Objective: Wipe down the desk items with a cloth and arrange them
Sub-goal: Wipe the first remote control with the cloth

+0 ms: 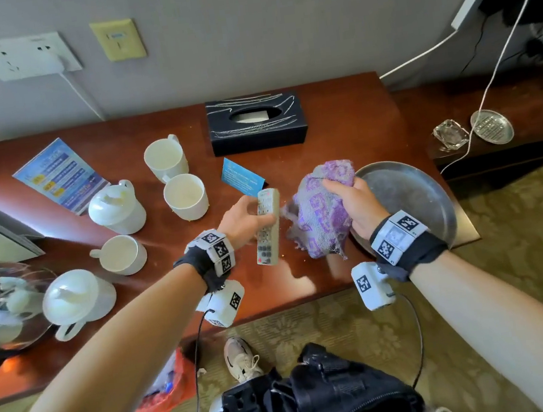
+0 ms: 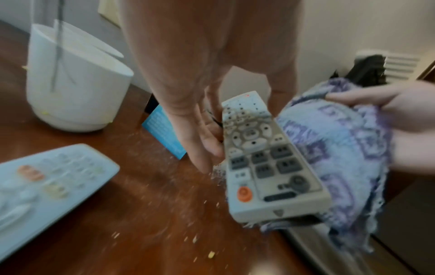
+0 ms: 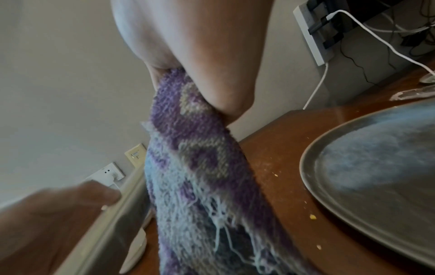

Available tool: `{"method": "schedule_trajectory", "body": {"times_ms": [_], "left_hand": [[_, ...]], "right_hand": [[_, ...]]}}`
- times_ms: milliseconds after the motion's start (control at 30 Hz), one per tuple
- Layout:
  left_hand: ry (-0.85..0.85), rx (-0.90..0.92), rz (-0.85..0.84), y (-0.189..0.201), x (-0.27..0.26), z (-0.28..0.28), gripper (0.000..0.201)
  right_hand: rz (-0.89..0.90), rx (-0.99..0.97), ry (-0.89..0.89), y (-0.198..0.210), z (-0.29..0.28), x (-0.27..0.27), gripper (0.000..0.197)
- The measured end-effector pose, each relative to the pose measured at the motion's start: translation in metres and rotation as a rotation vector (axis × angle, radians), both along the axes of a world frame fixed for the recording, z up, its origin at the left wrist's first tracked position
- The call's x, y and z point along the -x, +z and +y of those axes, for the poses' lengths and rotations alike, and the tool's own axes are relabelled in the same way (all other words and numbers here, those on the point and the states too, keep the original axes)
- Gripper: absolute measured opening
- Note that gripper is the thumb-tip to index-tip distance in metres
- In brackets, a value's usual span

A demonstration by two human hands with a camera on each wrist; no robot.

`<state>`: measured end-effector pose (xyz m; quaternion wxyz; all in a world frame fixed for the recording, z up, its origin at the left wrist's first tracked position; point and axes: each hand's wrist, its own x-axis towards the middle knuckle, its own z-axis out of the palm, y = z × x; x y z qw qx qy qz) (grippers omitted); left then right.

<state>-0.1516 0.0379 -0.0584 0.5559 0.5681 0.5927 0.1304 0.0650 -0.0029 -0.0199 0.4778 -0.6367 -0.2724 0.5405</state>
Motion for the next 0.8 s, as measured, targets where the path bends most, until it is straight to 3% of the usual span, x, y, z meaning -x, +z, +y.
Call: {"method": "schedule_trajectory", "body": {"times_ms": [133, 267, 400, 567, 700, 800], "left_hand": [[0.016, 0.037, -0.255, 0.039, -0.002, 0.003, 0.047], [0.025, 0.030, -0.373, 0.066, -0.004, 0.003, 0.041], [0.041, 0.000, -0.408, 0.080, -0.008, 0.001, 0.043], [0.013, -0.001, -0.451, 0.086, -0.003, -0.001, 0.049], [-0.124, -0.019, -0.432, 0.092, -0.002, -0.007, 0.067], [-0.142, 0.005, -0.377, 0.092, -0.001, -0.009, 0.082]], "right_hand": [[-0.009, -0.084, 0.053, 0.019, 0.009, 0.007, 0.007], [0.044, -0.143, 0.110, 0.038, 0.012, 0.018, 0.006], [0.120, -0.158, 0.113, 0.051, 0.014, 0.031, 0.009], [0.226, -0.158, 0.132, 0.057, 0.017, 0.039, 0.036], [0.339, -0.103, 0.148, 0.059, 0.019, 0.046, 0.059], [0.374, -0.057, 0.125, 0.058, 0.022, 0.046, 0.060]]}}
